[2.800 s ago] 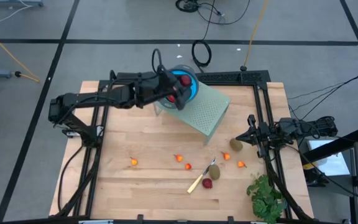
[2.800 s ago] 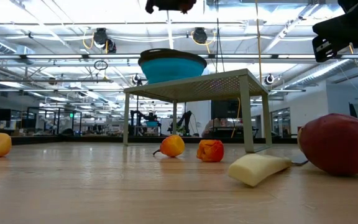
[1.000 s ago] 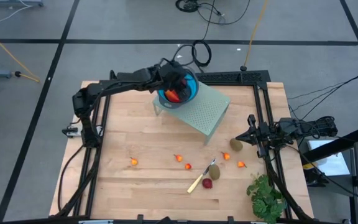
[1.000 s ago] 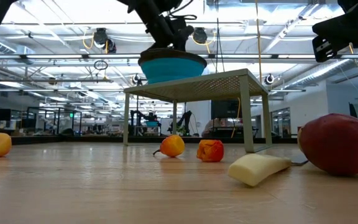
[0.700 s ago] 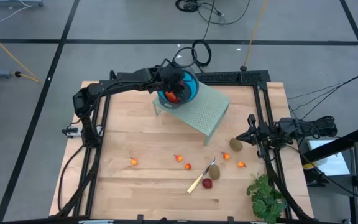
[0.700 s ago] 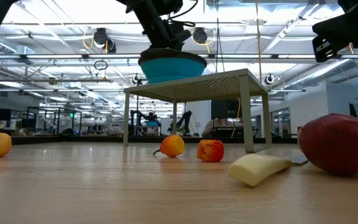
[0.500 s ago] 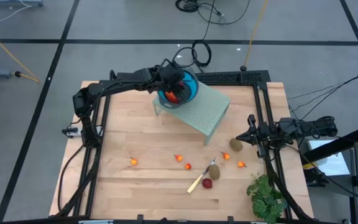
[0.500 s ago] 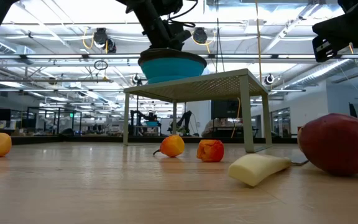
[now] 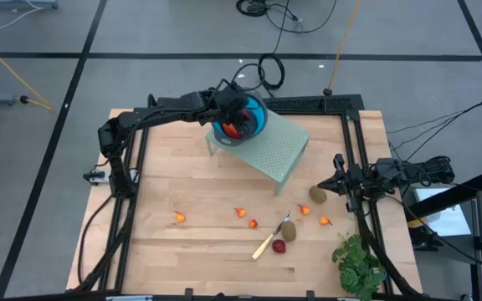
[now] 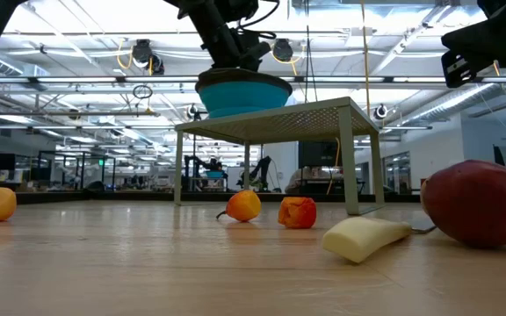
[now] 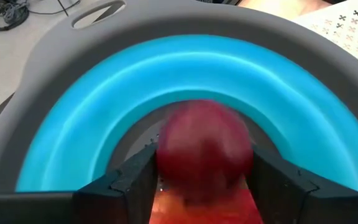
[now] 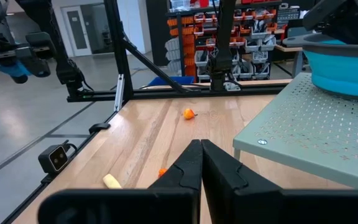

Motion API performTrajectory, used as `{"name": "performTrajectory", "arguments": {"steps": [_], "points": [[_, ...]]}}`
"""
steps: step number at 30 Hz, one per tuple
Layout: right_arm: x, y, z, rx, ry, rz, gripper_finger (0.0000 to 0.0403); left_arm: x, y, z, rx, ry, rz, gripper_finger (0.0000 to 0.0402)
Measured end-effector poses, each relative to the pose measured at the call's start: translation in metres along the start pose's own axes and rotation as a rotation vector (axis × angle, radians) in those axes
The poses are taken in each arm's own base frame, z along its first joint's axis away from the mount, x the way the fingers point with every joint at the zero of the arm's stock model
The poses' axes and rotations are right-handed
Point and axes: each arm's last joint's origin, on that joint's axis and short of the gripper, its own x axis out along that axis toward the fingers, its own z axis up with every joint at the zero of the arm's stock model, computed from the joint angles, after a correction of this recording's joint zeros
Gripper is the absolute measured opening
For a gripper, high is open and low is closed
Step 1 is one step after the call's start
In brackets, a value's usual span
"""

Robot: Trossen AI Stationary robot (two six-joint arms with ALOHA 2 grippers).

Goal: Pick & Place Fruit
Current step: Put the pomegranate into the blue strainer bowl on the shelf, then put the kiwi into the blue strainer bowl on the shelf

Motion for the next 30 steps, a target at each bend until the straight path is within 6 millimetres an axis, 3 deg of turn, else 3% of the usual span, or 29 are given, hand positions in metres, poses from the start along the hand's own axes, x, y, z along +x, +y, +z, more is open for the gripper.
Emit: {"name": "performTrajectory", "arguments": {"steps": [10,13,22,30], "points": [[0.000,0.000,0.000,0.000,0.001,0.003,0.0000,-0.001,0.000,0.001,0.022,-0.007,-0.001,0.0241],[0.000,0.000,0.000,0.000,0.000,0.004,0.0000,-0.012,0.002,0.004,0.017,-0.037,-0.010,0.0241],[0.000,0.000,0.001,0.000,-0.007,0.005,0.0000,-0.080,0.005,0.012,-0.055,-0.191,-0.064,0.0241],[0.000,0.000,0.001,0.000,-0.007,0.005,0.0000,-0.145,-0.002,0.007,-0.118,-0.312,-0.161,0.0241]]}}
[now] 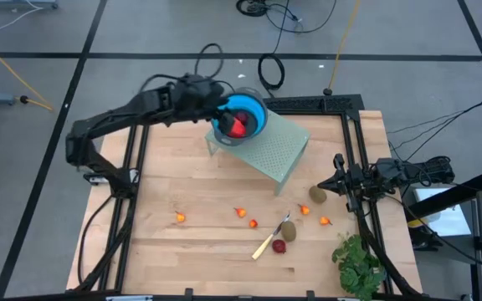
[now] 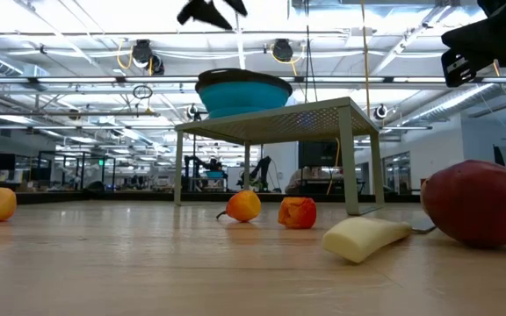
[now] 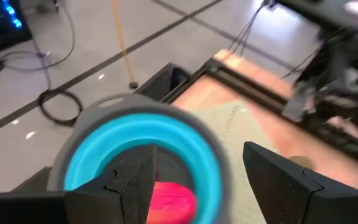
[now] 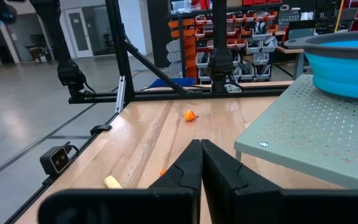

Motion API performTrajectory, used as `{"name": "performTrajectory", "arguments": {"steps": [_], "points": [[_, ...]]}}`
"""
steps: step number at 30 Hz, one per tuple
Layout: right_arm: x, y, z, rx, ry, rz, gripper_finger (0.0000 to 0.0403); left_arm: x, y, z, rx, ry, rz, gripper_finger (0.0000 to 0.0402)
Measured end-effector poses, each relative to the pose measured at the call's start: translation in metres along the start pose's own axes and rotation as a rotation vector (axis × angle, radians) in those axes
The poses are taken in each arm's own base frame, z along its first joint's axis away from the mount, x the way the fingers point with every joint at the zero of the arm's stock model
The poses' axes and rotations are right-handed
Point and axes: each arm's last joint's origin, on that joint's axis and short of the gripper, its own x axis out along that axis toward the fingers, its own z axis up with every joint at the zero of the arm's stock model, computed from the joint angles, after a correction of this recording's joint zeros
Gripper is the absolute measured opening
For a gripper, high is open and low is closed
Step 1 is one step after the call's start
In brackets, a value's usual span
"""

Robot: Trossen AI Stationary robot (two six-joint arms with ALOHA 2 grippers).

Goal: Pick & Place Fruit
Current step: Put the kiwi into the blue strainer bowl on the shelf

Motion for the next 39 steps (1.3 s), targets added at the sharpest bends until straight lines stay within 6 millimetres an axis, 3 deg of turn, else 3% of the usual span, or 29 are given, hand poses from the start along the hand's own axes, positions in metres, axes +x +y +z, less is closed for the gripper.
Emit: {"name": "performTrajectory", "arguments": {"steps": [11,20,39], "points": [[0.000,0.000,0.000,0.000,0.000,0.000,0.0003,-0.075,-0.010,0.005,-0.099,-0.107,-0.127,0.0241],[0.000,0.000,0.000,0.000,0.000,0.000,0.0004,-0.111,-0.015,0.001,-0.042,-0.140,-0.205,0.0241],[0.000,0.000,0.000,0.008,0.001,0.000,0.0004,-0.111,-0.017,-0.010,0.007,-0.082,-0.178,0.0241]]}}
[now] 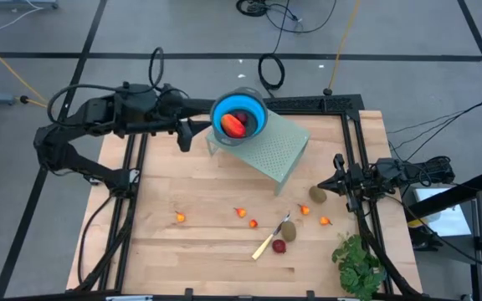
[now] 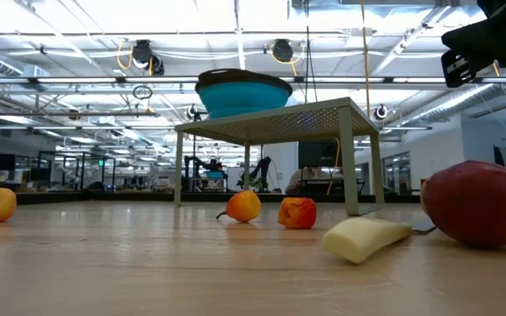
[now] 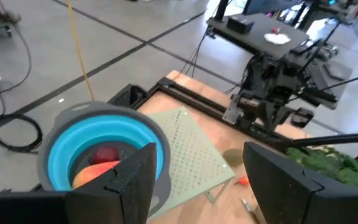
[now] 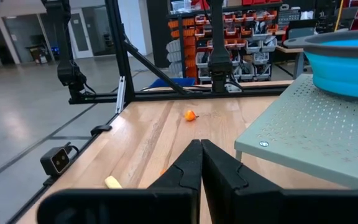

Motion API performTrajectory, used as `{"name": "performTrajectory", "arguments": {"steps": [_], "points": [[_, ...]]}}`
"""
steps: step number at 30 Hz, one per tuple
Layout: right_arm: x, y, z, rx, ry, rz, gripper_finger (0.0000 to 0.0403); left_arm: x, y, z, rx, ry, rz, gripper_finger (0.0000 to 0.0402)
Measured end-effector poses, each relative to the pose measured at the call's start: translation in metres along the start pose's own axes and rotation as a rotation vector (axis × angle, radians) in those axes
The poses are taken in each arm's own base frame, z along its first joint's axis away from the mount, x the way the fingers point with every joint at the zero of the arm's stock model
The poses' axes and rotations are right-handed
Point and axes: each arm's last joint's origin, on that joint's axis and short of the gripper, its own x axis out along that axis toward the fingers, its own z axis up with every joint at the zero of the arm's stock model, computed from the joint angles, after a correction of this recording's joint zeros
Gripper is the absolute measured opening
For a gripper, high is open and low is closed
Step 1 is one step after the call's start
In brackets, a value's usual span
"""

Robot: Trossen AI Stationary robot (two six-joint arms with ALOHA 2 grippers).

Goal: Pick & Place Fruit
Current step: Put the kiwi into the blue strainer bowl on the shelf

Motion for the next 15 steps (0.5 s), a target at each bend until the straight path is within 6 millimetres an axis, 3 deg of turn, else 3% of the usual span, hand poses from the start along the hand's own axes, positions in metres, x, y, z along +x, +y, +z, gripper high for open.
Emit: {"name": "performTrajectory", "arguments": {"steps": [11,15], "points": [[0.000,0.000,0.000,0.074,0.002,0.000,0.0004,0.032,-0.013,-0.046,0.009,0.110,0.036,0.0239],[0.000,0.000,0.000,0.074,0.004,0.000,0.0004,0.034,-0.020,-0.060,-0.002,0.088,-0.013,0.0210]]}}
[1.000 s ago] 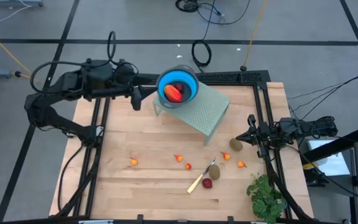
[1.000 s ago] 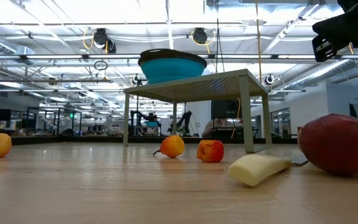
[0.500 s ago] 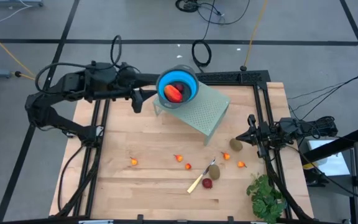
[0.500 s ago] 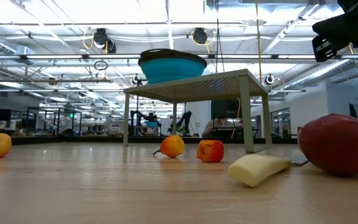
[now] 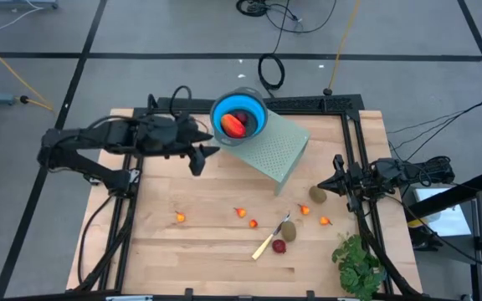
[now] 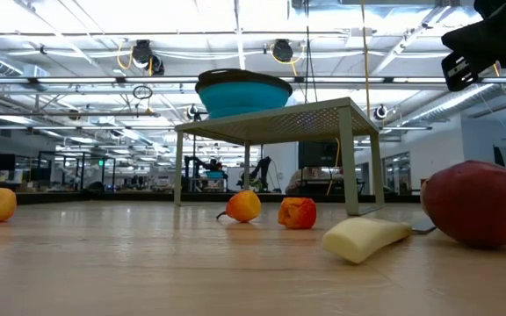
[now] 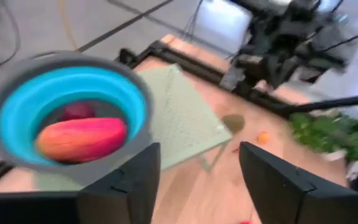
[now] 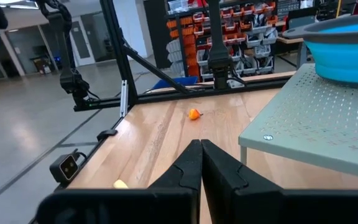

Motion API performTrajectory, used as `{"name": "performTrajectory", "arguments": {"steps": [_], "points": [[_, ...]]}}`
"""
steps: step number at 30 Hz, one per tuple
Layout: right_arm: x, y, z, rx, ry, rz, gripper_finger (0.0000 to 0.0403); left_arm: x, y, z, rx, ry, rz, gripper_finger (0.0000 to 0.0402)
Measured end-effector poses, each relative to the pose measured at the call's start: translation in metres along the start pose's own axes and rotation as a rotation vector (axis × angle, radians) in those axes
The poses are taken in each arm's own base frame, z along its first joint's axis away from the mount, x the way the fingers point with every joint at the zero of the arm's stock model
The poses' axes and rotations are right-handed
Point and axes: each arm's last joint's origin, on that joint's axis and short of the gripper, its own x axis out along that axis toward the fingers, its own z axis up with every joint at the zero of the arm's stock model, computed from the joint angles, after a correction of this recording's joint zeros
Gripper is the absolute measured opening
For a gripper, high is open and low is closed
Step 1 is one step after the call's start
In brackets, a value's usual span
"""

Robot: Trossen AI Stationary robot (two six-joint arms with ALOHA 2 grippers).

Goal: Pick & Place Fruit
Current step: Put the kiwi into the blue strainer bowl on the shelf

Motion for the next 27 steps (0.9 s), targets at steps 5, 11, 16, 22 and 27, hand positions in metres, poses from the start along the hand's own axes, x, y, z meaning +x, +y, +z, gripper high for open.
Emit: {"name": "performTrajectory", "arguments": {"steps": [5,11,16,22,27], "points": [[0.000,0.000,0.000,0.000,0.004,0.000,0.0004,0.000,-0.005,-0.022,0.006,-0.026,-0.064,0.0154],[0.000,0.000,0.000,0.003,0.004,-0.001,0.0004,-0.007,0.000,-0.052,0.003,-0.053,-0.116,0.0100],[0.000,0.000,0.000,0.026,0.004,-0.002,0.0004,-0.013,0.009,-0.073,-0.007,-0.091,-0.150,0.0071],[0.001,-0.001,0.000,0.056,-0.011,-0.047,0.0002,-0.025,0.025,-0.095,-0.007,-0.110,-0.182,0.0031],[0.003,-0.004,0.000,0.068,-0.017,-0.137,0.0001,-0.037,0.038,-0.109,0.033,-0.130,-0.211,0.0004]]}}
